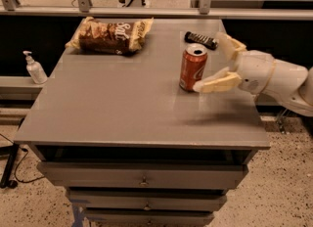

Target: Place coke can upright

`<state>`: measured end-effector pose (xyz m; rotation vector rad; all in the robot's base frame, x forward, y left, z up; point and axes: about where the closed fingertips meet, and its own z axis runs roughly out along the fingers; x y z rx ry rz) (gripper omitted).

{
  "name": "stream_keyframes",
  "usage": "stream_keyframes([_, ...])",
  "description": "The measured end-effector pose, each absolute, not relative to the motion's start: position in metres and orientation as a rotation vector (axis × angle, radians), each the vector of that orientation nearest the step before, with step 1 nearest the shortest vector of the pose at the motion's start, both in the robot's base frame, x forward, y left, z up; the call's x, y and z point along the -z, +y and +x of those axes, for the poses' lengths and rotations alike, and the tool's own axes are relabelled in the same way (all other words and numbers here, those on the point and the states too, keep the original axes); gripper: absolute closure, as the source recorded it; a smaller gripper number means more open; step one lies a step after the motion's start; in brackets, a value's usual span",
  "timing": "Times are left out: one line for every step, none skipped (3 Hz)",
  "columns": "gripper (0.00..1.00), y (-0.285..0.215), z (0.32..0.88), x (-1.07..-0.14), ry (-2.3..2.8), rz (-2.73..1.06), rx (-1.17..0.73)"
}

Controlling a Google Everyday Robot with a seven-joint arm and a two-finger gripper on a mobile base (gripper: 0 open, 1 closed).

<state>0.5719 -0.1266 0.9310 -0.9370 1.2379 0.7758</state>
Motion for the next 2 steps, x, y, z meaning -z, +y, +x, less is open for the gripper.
stream_keyframes([0.0,-0.162,0.529,-0.965,1.207,-0.868,-0.669])
stream_keyframes([0.0,-0.204,0.511,-0.967,1.232,-0.812,-0.601])
